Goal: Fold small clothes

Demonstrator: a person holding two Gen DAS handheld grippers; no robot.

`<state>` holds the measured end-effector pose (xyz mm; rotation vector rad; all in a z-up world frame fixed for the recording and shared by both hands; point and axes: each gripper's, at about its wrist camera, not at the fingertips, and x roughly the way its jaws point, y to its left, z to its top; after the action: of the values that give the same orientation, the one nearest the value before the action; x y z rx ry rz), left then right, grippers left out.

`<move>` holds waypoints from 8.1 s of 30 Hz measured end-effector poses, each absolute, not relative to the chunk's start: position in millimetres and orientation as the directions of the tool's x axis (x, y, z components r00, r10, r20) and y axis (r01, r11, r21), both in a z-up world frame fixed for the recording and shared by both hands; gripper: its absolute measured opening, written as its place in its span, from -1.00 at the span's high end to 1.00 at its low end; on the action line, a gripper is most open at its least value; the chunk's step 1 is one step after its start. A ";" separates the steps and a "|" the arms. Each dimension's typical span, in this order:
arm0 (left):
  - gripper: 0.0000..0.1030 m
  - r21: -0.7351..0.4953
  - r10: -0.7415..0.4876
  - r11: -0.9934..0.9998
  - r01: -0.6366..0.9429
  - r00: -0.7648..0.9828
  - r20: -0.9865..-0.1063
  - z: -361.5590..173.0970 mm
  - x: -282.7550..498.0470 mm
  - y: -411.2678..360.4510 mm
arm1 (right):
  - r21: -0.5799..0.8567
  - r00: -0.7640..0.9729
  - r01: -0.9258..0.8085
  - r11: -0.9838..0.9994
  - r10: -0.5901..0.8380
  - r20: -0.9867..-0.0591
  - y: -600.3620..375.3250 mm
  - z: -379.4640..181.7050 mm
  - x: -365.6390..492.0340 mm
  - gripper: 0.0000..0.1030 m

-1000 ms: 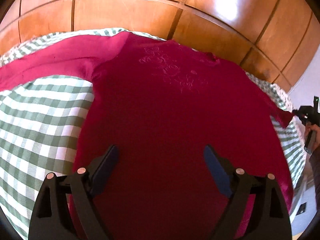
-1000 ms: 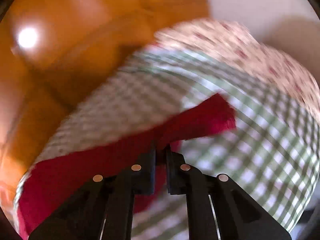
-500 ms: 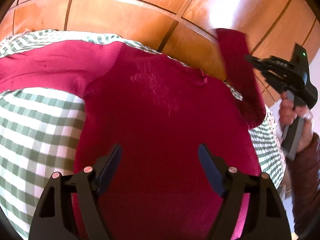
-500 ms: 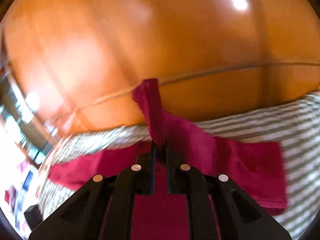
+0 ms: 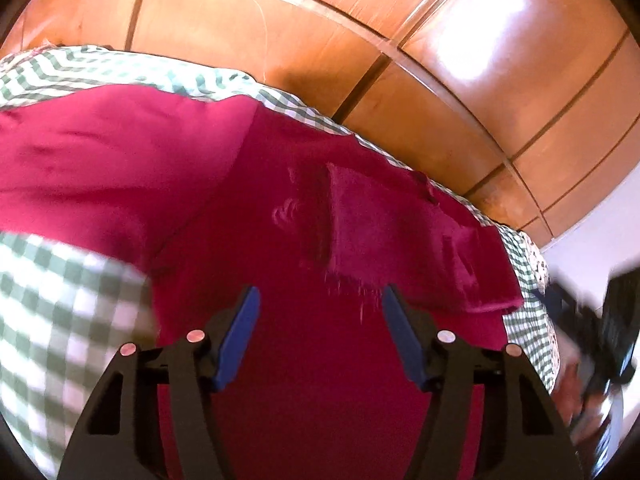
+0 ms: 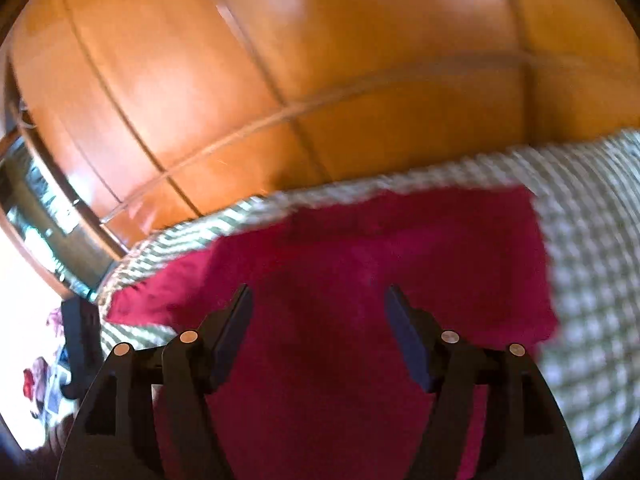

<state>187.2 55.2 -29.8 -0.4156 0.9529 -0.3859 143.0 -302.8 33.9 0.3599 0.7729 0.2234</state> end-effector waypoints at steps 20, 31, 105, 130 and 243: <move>0.88 -0.531 -0.467 0.842 0.098 0.626 -0.624 12.5 254.9 51.4 | 0.563 0.725 0.147 0.813 0.298 -0.621 -375.9 -27.6 165.6 -0.41; 0.67 -0.353 -0.328 0.933 0.071 0.570 -0.753 -44.1 252.1 30.6 | 0.370 0.642 0.017 0.929 0.274 -0.717 -342.1 -9.8 134.0 -0.48; 0.76 -0.489 -0.468 0.860 0.147 0.611 -0.638 12.1 191.1 84.4 | -0.090 0.636 0.140 0.986 -0.159 -0.756 -292.5 -57.8 215.6 -0.92; 0.18 -0.409 -0.389 0.906 0.110 0.596 -0.702 -67.5 113.1 103.8 | 0.322 0.492 -0.264 0.909 0.414 -0.766 -119.2 -36.5 233.1 0.29; -0.39 -0.026 -0.042 0.999 0.034 0.707 -0.706 -20.8 106.4 57.2 | -0.012 0.698 0.085 0.996 -0.068 -0.713 -269.1 -31.9 180.4 -0.90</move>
<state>106.4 57.2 -20.8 -0.0112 0.7847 -0.0423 180.4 -269.1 -31.9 0.0222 0.7938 -0.0856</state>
